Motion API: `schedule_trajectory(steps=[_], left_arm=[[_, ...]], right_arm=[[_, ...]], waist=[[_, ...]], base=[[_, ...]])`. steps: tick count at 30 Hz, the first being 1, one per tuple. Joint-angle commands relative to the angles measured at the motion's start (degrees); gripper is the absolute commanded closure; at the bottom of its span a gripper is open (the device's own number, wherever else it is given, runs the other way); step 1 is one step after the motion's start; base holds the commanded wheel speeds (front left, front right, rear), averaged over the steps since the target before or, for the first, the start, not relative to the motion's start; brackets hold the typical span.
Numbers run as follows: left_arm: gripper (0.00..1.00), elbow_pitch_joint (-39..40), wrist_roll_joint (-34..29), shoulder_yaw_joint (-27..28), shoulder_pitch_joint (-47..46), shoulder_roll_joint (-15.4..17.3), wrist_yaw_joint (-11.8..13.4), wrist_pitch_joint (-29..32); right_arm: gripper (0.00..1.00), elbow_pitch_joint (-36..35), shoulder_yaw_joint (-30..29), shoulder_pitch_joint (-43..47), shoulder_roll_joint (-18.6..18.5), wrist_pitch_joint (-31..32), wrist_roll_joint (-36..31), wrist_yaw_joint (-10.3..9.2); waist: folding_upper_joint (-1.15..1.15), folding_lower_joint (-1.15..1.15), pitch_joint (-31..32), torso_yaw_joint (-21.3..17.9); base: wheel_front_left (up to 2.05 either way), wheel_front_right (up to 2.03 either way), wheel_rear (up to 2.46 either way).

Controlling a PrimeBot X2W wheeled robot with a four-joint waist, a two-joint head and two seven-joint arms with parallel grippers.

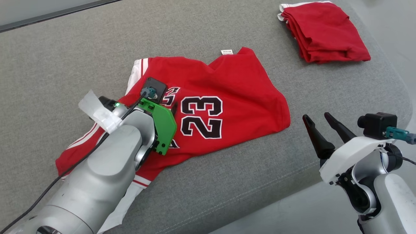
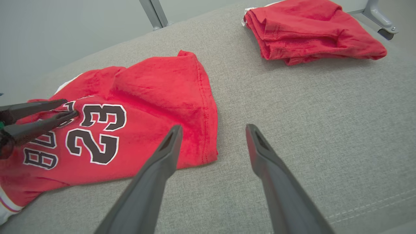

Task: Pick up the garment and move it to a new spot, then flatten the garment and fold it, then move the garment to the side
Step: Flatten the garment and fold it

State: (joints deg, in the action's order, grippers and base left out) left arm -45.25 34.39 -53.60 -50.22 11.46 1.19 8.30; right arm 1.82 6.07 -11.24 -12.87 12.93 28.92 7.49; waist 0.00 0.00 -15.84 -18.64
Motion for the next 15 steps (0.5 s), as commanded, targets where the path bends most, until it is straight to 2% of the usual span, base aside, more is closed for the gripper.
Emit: schedule_trajectory(steps=[1, 3, 4, 5, 6, 8, 15], left_arm=[[0.0, -1.4, 0.1, -0.4, -0.9, -0.3, -0.8, 1.1], [0.0, -3.2, 0.3, -0.5, -1.8, -0.7, -1.5, 1.5], [0.2, -4.0, 0.2, -0.6, -2.0, -0.7, -1.5, 1.2], [0.71, -4.8, -0.2, -0.8, -2.1, -0.7, -1.3, 1.0], [1.0, -5.4, -0.5, -1.0, -2.2, -0.7, -1.3, 0.6], [1.0, -6.6, -0.7, -1.3, -2.5, -0.8, -1.7, -0.1], [1.0, -9.3, -1.0, -0.1, -6.3, 1.5, -0.7, -5.5]], right_arm=[[0.0, 0.1, 0.4, -0.7, 0.0, -0.5, 0.5, 0.0], [0.0, 0.2, 0.8, -1.0, -0.1, -0.6, 0.7, 0.0], [0.0, 0.4, 0.9, -1.1, -0.2, -0.9, 0.7, 0.0], [0.0, 0.5, 0.9, -1.1, -0.2, -1.1, 0.7, 0.0], [0.0, 0.6, 1.0, -1.2, -0.3, -1.2, 0.7, 0.0], [0.0, 0.8, 0.9, -1.4, -0.3, -1.6, 0.7, 0.0], [0.0, 1.3, 0.4, -2.1, 0.1, -2.9, 0.6, 0.0]], waist=[[0.0, 0.0, -0.4, -0.4], [0.0, 0.0, -0.7, -0.6], [0.0, 0.0, -0.8, -0.6], [0.0, 0.0, -0.9, -0.6], [0.0, 0.0, -1.0, -0.6], [0.0, 0.0, -1.1, -0.5], [0.0, 0.0, -1.9, 0.5]], base=[[0.0, 0.0, 0.0], [0.0, 0.0, 0.0], [0.0, 0.0, 0.0], [0.0, 0.0, 0.0], [0.0, 0.0, 0.0], [0.0, 0.0, 0.0], [0.0, 0.0, 0.0]])
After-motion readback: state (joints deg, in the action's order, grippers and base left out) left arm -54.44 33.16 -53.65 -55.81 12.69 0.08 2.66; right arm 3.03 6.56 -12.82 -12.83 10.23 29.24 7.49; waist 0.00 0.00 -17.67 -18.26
